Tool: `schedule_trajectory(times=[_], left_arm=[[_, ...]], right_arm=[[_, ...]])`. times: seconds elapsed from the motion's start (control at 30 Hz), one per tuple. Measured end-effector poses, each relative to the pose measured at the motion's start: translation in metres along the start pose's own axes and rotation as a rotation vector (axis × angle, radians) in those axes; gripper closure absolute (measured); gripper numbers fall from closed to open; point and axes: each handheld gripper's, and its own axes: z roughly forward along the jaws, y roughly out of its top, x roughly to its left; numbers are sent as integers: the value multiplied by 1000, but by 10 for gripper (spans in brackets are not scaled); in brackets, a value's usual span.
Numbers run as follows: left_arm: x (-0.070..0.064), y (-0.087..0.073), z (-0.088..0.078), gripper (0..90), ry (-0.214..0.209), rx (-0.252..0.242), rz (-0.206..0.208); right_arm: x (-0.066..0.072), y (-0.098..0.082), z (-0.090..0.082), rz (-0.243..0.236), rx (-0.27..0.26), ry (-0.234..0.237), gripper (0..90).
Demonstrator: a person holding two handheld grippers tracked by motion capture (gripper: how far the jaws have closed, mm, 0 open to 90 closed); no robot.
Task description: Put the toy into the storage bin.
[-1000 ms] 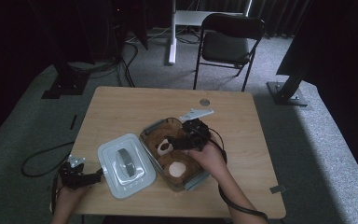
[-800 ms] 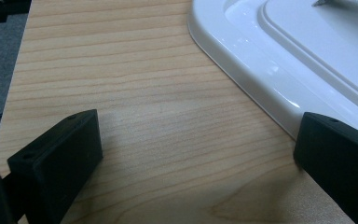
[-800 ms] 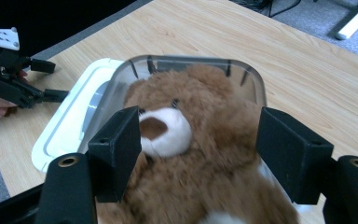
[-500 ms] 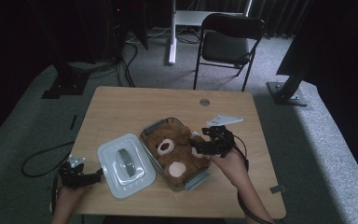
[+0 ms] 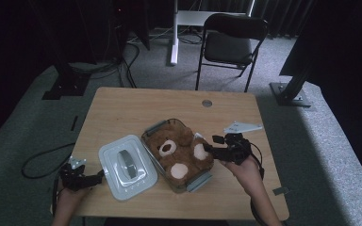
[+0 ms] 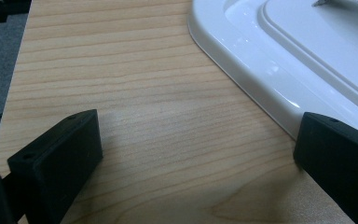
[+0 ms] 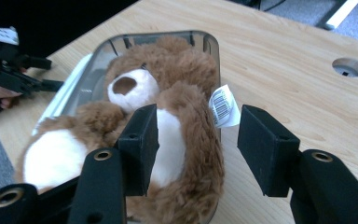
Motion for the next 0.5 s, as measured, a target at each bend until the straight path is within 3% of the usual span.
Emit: schedule_trajectory(times=[0.23,0.27,0.37,0.4,0.5], left_arm=[[0,0,0,16,0,-1,0],[0,0,0,16,0,-1,0],[0,0,0,16,0,-1,0],[0,0,0,16,0,-1,0],[0,0,0,16,0,0,0]], right_arm=[[11,-8,-10,-31,10,17,523],[13,-11,-13,-44,9,11,574],[15,-12,-15,-47,4,24,590],[16,-13,-18,-52,3,21,633],[18,-14,-15,-59,25,33,633]])
